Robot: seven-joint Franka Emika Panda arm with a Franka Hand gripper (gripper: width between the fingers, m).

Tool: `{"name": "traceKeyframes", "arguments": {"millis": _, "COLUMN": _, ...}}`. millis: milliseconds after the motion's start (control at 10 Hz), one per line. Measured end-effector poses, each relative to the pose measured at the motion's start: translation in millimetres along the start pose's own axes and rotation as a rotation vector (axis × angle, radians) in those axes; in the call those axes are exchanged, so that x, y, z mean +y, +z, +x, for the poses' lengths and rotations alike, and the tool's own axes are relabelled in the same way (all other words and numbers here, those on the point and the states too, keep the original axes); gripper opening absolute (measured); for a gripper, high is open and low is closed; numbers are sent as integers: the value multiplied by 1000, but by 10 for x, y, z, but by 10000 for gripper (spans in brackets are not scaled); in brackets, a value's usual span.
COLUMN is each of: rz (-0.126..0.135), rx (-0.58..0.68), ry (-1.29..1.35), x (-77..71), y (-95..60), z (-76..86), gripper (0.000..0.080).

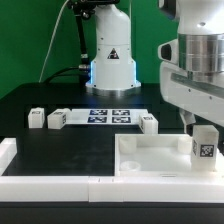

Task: Assemble one leg

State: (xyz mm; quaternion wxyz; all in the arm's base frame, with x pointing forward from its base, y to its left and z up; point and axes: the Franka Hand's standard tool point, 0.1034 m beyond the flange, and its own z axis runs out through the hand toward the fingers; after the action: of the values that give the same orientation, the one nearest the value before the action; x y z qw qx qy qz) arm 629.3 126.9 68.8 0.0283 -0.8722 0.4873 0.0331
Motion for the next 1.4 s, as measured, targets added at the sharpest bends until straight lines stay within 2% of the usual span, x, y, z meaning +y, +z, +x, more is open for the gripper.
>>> {"name": "traceKeyframes", "arguments": {"millis": 500, "rz": -9, "rx": 8, "ry": -564, "x": -1, "y": 2, "z": -7, "gripper": 649}}
{"name": "traceKeyframes", "arguments": {"millis": 700, "rz": -27, "rx": 22, "ry": -837, "x": 9, "y": -5, "z": 19, "gripper": 649}}
{"name": "traceKeyframes", "arguments": {"millis": 900, "rz": -37, "rx": 26, "ry": -1004, "x": 22, "y": -8, "z": 54, "gripper": 649}}
{"name": "traceKeyframes", "arguments": {"millis": 1100, "rz": -37, "rx": 26, "ry": -1013, "x": 23, "y": -8, "z": 55, "gripper": 393}}
{"name": "traceKeyframes", "arguments": {"millis": 1200, "rz": -36, "rx": 26, "ry": -1001, "x": 23, "y": -8, "z": 55, "gripper": 393}}
{"name": "traceKeyframes", "arguments": {"millis": 1300, "rz": -36, "rx": 26, "ry": -975, "x": 23, "y": -8, "z": 56, "gripper": 290}}
{"name": "traceKeyframes", "arguments": {"millis": 1400, "rz": -36, "rx": 26, "ry": -974, "x": 24, "y": -8, "z": 60, "gripper": 290}}
